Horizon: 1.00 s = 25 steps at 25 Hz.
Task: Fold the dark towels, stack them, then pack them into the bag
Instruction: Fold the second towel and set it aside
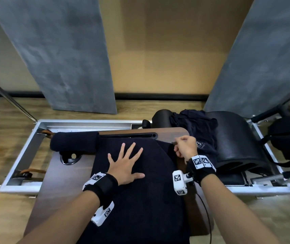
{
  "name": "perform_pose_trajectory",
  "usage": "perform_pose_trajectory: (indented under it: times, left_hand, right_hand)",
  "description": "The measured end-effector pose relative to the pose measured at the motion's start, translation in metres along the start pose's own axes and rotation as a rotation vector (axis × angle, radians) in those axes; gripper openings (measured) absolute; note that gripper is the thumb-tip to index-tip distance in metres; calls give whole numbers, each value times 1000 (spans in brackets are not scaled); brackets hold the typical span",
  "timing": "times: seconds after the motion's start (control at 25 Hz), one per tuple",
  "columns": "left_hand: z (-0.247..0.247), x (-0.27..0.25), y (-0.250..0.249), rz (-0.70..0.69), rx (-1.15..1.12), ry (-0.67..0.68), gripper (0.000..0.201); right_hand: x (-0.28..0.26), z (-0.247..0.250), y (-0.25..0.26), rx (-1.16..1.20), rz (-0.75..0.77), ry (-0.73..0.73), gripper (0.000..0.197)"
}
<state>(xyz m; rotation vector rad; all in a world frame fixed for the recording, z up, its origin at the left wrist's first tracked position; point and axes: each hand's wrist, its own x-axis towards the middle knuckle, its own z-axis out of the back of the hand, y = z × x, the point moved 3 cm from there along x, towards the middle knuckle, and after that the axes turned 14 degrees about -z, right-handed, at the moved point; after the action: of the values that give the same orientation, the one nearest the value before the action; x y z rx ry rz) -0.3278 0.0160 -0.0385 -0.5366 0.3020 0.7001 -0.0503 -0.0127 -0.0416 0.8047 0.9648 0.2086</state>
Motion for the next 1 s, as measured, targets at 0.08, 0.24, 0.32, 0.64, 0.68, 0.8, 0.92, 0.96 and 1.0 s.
perform_pose_trajectory:
  times: [0.08, 0.24, 0.32, 0.64, 0.68, 0.8, 0.92, 0.96, 1.0]
  left_hand:
    - [-2, 0, 2, 1, 4, -9, 103]
    - [-7, 1, 4, -7, 10, -28, 103]
    - [-8, 1, 5, -11, 10, -43, 103]
    - [-32, -34, 0, -1, 82, -281, 82]
    - [-39, -44, 0, -11, 82, -300, 78]
    - [-61, -85, 4, -29, 84, -323, 74]
    - [-82, -131, 12, -42, 49, -365, 71]
    - [-89, -146, 14, -52, 37, -378, 70]
    - [-95, -157, 15, -71, 31, -394, 68]
  right_hand:
    - [2, 3, 1, -21, -25, -49, 34]
    - [-9, -6, -5, -194, -58, 152, 29]
    - [-7, -1, -3, 1, -53, 41, 24]
    - [-38, 10, -28, -19, 69, 6, 10]
    - [-47, 11, -36, -49, 112, 33, 7]
    - [-83, 10, -68, -124, 188, 135, 1]
    - [-121, 11, -110, -137, 215, 153, 7]
    - [-133, 13, -123, -152, 249, 136, 14]
    - [-142, 14, -133, -182, 296, 109, 19]
